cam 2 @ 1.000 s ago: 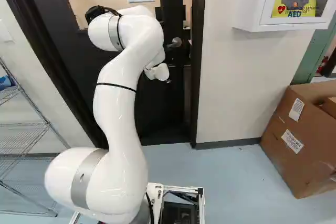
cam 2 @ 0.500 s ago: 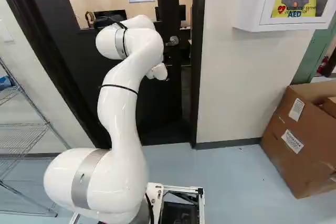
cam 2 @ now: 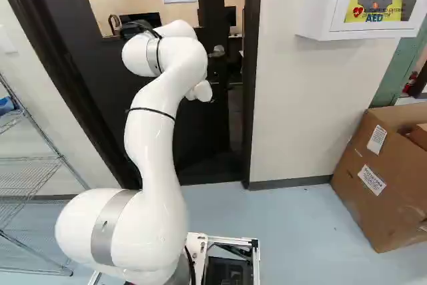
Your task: Open the door and move inside
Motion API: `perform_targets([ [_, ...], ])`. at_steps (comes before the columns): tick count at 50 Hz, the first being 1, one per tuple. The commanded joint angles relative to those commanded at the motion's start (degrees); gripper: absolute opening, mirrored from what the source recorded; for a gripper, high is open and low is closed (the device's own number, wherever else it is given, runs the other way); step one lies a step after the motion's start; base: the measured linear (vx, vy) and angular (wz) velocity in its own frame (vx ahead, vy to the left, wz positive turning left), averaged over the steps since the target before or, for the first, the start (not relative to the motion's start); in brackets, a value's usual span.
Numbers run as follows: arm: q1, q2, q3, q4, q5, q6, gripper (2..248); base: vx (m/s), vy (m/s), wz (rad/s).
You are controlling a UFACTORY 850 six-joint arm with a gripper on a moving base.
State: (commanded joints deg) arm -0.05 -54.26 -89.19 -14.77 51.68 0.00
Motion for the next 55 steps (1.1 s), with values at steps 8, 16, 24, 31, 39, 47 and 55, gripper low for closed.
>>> perform_targets([
  [8,0.0,1.9,2.78,0.17,0.0,0.0,247,0.0,0.0,0.0],
  [16,0.01,4.2,6.13,0.82,0.0,0.0,247,0.0,0.0,0.0],
  [24,0.01,6.55,9.51,1.75,0.0,0.0,247,0.0,0.0,0.0],
  [31,0.01,8.56,12.39,2.63,0.0,0.0,247,0.0,0.0,0.0],
  [39,0.01,10.81,15.58,3.74,0.0,0.0,247,0.0,0.0,0.0],
  [47,0.02,13.01,18.68,5.06,0.0,0.0,247,0.0,0.0,0.0],
  [55,0.02,15.18,21.7,6.57,0.0,0.0,247,0.0,0.0,0.0],
])
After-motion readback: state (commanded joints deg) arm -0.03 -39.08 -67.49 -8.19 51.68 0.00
